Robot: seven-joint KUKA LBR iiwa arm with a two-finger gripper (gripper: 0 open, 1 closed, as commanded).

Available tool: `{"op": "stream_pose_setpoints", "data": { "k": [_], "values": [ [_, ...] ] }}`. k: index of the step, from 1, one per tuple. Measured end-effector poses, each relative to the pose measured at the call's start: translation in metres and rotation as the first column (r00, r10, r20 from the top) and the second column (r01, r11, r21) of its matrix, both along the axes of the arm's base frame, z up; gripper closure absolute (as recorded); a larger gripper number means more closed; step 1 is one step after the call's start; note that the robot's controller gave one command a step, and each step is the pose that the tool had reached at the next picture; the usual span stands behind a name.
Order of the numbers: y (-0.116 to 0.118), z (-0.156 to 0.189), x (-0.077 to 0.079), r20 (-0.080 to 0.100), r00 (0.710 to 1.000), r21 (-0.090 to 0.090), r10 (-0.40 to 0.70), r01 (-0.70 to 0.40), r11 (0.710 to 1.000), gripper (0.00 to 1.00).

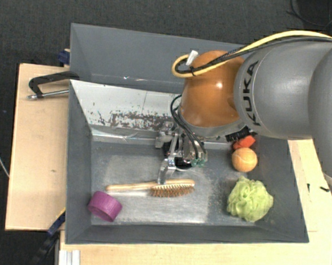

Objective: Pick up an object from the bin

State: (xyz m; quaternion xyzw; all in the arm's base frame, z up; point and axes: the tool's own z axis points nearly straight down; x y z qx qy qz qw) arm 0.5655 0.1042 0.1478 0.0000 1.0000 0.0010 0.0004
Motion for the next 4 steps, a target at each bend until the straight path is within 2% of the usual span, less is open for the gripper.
{"op": "stream_pose_setpoints", "data": {
  "k": [1, 2, 3, 4],
  "values": [
    [-0.040, -0.068, -0.026, 0.004, 0.997, 0.009, 0.083, -0.083, 0.997, 0.00],
    [-0.054, -0.055, -0.036, -0.004, 0.995, 0.004, 0.103, -0.103, 0.995, 0.00],
    [-0.052, -0.034, -0.034, 0.007, 0.996, 0.000, 0.094, -0.094, 0.996, 0.00],
    [-0.051, -0.073, -0.034, -0.001, 0.996, 0.001, 0.089, -0.089, 0.996, 0.00]
  ]
}}
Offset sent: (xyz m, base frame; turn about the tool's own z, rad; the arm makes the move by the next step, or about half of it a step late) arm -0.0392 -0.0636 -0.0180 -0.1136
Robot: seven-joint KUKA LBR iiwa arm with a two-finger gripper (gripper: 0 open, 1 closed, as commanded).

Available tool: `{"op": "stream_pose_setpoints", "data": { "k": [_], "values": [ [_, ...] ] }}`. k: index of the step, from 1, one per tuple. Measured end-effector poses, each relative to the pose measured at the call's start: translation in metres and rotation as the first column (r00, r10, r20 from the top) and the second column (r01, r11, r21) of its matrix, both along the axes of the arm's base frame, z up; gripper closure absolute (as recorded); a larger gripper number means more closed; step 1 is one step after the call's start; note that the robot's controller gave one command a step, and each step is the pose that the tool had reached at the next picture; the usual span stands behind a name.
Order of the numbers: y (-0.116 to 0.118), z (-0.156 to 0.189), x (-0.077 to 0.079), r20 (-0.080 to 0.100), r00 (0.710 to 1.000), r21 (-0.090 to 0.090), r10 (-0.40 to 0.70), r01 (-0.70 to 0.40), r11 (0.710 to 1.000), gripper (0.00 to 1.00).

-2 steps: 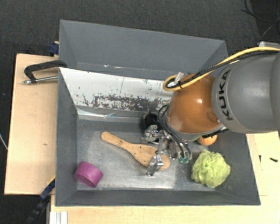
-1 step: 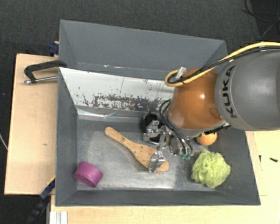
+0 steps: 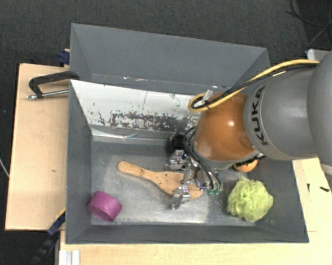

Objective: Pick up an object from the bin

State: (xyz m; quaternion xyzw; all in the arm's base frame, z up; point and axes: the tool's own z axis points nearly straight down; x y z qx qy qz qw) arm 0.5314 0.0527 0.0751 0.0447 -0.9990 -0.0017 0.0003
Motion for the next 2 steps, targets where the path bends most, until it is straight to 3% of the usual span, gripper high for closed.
{"op": "stream_pose_setpoints", "data": {
  "k": [1, 2],
  "values": [
    [-0.0016, -0.0031, -0.0099, 0.005, 0.998, 0.000, -0.070, 0.070, 0.998, 1.00],
    [-0.0016, -0.0030, -0.0098, 0.005, 0.998, 0.000, -0.070, 0.070, 0.998, 1.00]
  ]
}}
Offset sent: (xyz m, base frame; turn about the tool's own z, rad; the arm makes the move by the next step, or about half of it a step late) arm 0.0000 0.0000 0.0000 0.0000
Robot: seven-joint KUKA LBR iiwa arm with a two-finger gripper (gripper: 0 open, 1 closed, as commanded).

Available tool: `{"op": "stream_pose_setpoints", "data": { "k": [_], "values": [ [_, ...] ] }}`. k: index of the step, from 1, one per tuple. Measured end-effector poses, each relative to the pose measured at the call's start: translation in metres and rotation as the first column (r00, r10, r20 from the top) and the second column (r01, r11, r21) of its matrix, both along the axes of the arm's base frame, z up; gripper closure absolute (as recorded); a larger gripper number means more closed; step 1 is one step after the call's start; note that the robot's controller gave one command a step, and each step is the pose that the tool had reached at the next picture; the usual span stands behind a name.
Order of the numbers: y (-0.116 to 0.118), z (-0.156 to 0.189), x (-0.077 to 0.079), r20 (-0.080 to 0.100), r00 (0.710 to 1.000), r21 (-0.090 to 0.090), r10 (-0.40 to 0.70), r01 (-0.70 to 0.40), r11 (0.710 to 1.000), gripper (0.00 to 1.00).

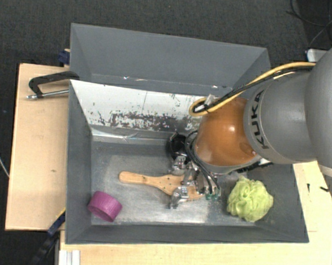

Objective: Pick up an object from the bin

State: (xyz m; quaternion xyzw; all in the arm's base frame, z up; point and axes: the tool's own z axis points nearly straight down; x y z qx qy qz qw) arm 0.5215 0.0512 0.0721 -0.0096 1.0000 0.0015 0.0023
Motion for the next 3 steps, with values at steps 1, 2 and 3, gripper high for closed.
{"op": "stream_pose_setpoints", "data": {
  "k": [1, 2, 3],
  "values": [
    [0.000, 0.001, 0.000, 0.000, 1.000, 0.000, 0.000, 0.000, 1.000, 1.00],
    [0.000, 0.007, -0.002, -0.007, 1.000, -0.001, 0.000, 0.000, 1.000, 1.00],
    [0.000, 0.028, -0.003, -0.010, 1.000, -0.002, 0.000, 0.000, 1.000, 1.00]
  ]
}}
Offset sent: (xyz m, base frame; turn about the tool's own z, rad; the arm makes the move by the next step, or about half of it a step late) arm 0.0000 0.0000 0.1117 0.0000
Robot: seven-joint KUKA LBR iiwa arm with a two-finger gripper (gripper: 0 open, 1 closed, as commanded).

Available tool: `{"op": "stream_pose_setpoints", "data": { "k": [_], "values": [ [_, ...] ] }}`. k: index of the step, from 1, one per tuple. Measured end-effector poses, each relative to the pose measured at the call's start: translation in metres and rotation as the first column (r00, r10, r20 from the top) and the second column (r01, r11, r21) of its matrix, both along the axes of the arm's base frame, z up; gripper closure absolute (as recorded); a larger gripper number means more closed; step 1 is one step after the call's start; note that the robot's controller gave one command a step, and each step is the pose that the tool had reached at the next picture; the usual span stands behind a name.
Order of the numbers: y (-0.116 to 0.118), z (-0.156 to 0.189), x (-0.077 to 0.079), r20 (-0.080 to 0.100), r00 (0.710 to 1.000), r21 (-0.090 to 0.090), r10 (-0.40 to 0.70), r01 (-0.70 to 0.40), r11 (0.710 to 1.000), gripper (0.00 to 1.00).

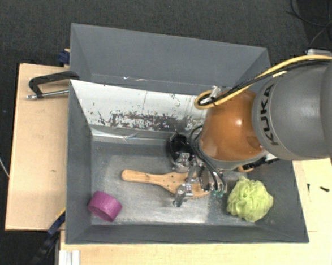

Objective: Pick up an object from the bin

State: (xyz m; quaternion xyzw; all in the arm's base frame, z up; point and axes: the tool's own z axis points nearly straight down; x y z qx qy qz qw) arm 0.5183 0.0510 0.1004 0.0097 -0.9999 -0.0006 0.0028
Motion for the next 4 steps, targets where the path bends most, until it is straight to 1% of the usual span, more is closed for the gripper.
{"op": "stream_pose_setpoints", "data": {
  "k": [2, 3, 4],
  "values": [
    [0.000, 0.039, 0.002, 0.009, 1.000, 0.000, -0.001, 0.001, 1.000, 1.00],
    [0.000, 0.051, 0.003, 0.013, 1.000, 0.001, 0.000, 0.000, 1.000, 1.00],
    [0.000, 0.061, 0.003, 0.010, 1.000, 0.000, 0.000, 0.000, 1.000, 1.00]
  ]
}}
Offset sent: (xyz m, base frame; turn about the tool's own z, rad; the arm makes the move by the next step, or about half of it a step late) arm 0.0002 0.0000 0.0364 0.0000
